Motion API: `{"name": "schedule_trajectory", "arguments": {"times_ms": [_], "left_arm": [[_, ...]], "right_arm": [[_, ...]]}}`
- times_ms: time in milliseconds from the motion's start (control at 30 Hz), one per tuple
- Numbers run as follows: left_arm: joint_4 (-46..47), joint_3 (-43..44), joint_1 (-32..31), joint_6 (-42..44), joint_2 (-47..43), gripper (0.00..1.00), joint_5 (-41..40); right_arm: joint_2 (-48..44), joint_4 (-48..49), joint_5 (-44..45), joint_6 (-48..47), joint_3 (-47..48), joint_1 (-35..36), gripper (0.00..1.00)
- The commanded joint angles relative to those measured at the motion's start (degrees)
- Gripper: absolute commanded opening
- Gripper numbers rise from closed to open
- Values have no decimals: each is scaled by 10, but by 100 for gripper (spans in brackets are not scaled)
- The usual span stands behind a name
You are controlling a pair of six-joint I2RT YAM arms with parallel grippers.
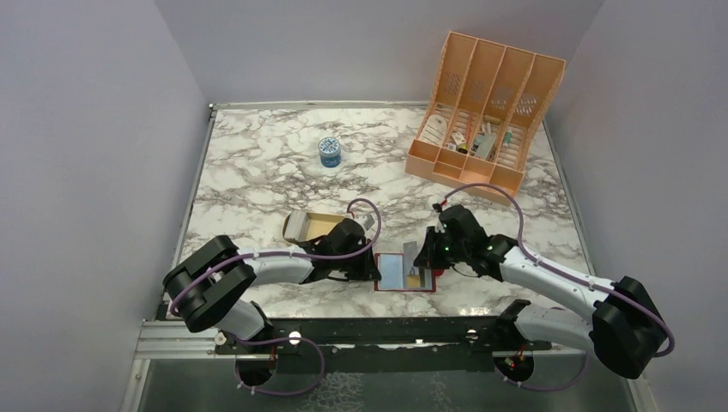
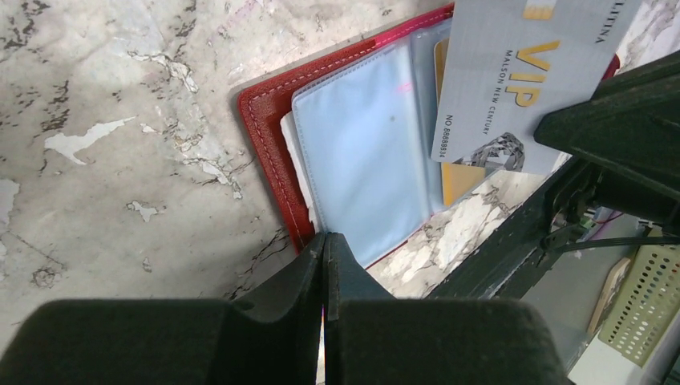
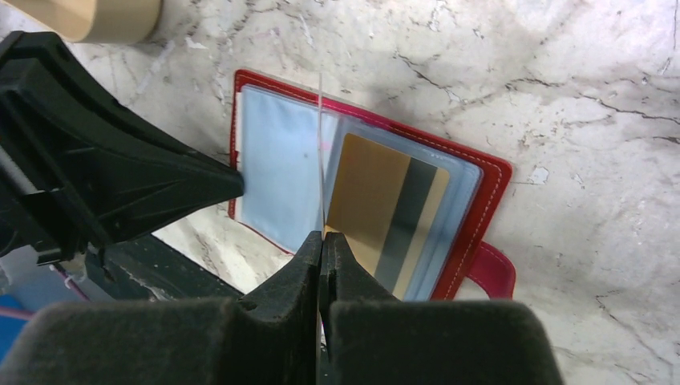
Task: Put the credit cards into the card holder
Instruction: Insert the credit card into the card holder.
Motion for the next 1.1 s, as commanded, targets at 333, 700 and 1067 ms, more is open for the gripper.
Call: {"name": "schedule_trajectory", "arguments": {"times_ms": [333,700,1067], "left_arm": [[11,-27,-4,-2,1,6,-17],[11,-28,-4,-2,1,6,-19],[8,-29,-4,-3,0,6,-26]], "right_arm": [[13,36,-57,-5,-25,-23,1],[44,72,-136,-2,-49,-62,1],[76,72,-179,-9,-57,-81,1]]}}
